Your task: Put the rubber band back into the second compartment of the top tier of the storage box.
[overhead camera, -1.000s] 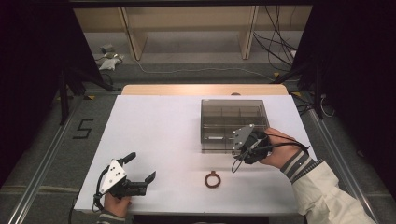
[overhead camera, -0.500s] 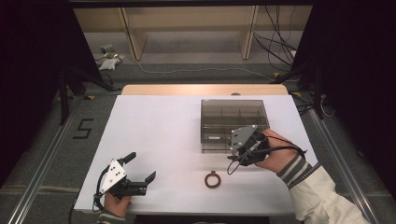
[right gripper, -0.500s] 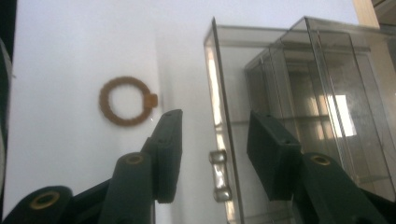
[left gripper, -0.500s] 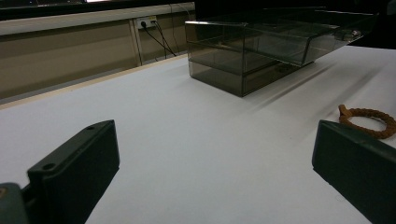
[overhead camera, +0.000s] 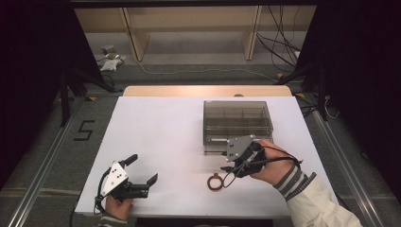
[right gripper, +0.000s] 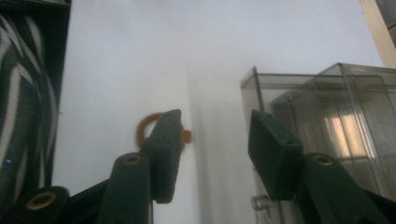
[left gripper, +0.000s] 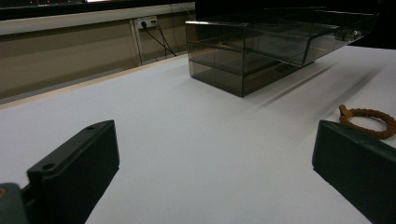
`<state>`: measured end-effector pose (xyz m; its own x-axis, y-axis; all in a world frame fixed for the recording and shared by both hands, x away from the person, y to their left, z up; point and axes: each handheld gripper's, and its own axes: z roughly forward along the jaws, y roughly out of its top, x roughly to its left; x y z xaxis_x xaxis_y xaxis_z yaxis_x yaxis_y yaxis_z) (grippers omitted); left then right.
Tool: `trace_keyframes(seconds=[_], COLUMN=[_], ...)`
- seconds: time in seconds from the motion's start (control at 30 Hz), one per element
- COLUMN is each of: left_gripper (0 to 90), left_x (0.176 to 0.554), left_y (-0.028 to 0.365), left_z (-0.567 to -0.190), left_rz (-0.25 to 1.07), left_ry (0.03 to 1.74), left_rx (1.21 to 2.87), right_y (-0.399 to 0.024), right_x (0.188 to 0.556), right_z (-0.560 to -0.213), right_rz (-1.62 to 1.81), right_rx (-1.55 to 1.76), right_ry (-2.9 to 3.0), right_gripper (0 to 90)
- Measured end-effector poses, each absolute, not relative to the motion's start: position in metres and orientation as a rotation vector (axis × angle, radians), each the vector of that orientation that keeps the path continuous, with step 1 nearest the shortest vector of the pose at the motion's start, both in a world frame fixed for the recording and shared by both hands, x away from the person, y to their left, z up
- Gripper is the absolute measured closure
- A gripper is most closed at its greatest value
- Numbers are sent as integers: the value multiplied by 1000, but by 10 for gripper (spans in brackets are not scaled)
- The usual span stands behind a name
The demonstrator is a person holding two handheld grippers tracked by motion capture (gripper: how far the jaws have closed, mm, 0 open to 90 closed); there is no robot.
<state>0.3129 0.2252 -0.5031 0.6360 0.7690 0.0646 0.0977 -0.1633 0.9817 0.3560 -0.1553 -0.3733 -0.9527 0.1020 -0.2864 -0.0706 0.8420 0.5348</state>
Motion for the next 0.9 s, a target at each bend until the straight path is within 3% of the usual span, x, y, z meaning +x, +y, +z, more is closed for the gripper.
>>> trace_keyframes(seconds=[0.9], left_gripper=[6], left_x=[313], left_y=[225], left_z=[-503], left_rz=[690], left_ry=[720], left_rx=[1651], right_y=[-132], right_x=[343], right_z=[-399], right_rz=[807], right_rx=[-7], right_ry=[2802], right_gripper=[550])
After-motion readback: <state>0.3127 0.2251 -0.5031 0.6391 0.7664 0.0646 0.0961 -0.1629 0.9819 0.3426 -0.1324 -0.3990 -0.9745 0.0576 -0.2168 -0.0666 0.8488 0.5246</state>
